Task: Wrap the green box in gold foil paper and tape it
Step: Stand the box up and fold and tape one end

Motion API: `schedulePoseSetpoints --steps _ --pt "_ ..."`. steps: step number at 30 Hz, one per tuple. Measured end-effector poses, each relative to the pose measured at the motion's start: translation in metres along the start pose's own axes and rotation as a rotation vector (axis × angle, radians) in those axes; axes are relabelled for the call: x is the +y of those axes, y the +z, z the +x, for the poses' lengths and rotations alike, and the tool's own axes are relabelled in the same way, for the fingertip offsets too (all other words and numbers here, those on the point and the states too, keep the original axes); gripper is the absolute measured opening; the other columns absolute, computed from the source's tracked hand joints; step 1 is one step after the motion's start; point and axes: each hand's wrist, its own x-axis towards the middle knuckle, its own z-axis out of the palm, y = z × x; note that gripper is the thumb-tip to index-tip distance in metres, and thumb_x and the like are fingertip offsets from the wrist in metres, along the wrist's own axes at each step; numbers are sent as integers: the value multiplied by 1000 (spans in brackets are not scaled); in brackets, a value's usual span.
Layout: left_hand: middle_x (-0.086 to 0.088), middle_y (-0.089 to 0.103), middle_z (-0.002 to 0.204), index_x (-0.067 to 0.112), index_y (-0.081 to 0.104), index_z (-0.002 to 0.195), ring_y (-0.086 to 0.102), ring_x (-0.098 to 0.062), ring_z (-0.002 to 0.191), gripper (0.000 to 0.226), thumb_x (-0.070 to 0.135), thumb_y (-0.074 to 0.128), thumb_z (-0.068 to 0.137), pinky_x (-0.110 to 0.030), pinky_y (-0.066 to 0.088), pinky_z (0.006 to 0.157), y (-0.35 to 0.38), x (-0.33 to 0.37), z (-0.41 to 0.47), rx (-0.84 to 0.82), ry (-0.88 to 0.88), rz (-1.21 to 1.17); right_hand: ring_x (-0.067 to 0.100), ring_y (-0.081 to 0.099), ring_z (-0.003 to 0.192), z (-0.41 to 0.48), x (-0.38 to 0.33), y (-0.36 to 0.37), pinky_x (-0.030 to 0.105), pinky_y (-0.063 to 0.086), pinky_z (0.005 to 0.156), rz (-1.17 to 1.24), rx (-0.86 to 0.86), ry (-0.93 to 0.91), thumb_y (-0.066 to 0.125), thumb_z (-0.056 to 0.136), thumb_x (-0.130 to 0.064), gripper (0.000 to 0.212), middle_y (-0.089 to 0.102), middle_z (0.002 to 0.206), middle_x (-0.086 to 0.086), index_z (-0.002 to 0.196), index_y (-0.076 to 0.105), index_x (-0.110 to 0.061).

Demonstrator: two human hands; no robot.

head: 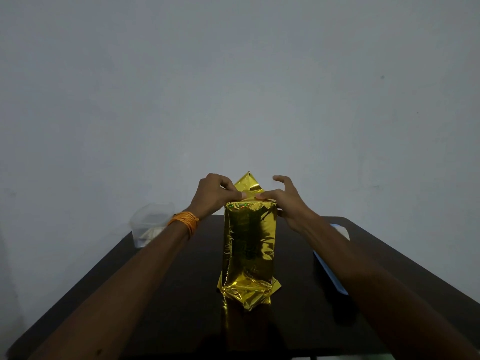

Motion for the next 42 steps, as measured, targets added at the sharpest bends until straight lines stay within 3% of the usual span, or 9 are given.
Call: schedulePoseSetpoints --steps 9,16,19,22,25,28,32,37,42 --pt "-3 70 92 18 77 95 64 -16 88 10 20 73 86 -29 52 76 -2 -7 5 -110 61 -38 22 61 100 3 2 6 34 49 79 15 16 -12 74 81 -9 70 58 116 8 136 38 -32" --pt "13 65 93 16 78 97 59 -5 88 15 13 65 92 -17 45 73 1 -3 3 -131 49 -12 25 61 101 5 3 5 36 46 78 12 9 4 75 80 -10 71 60 118 12 136 38 -33" --pt "13 67 94 16 79 97 61 -5 92 15 13 66 91 -24 50 83 -1 -3 4 -146 45 -27 21 62 94 3 1 3 32 48 72 12 -6 8 76 80 -10 71 60 118 11 136 38 -32" --pt "6 72 98 18 79 96 63 -11 100 14 15 67 90 -36 53 93 -1 -8 8 -152 34 -37 19 64 89 0 -1 -2 26 52 63 35 7 -20 75 85 -15 57 60 114 9 132 45 -26" --pt "4 76 97 20 80 96 67 -14 102 14 19 69 88 -43 52 98 0 -12 9 -159 38 -61 20 63 94 1 -4 -14 35 58 78 100 192 -90 72 90 -25 23 64 112 5 109 63 -18" --pt "2 76 98 18 79 97 68 -16 102 14 17 68 89 -45 52 99 0 -14 8 -163 32 -90 17 65 85 3 -13 -33 30 56 71 -50 319 -220 72 89 -27 13 71 94 5 92 71 -15" --pt "0 76 100 18 79 97 68 -17 102 14 15 68 90 -46 52 99 1 -17 8 -168 37 -115 6 58 68 -2 -37 -42 25 46 65 -285 97 -263 74 87 -19 13 73 81 3 95 75 -9" --pt "-3 75 103 15 78 101 68 -16 103 15 16 67 90 -44 53 98 1 -15 8 -160 40 -90 18 58 86 0 -62 -35 33 45 75 -556 -260 -265 77 85 -22 64 75 87 12 141 49 -35" --pt "-4 75 102 13 78 102 68 -14 100 16 18 67 91 -41 54 96 1 -14 6 -155 47 -58 22 54 91 7 -75 -19 35 43 76 -662 -383 -253 71 90 -21 68 73 98 16 147 37 -36"
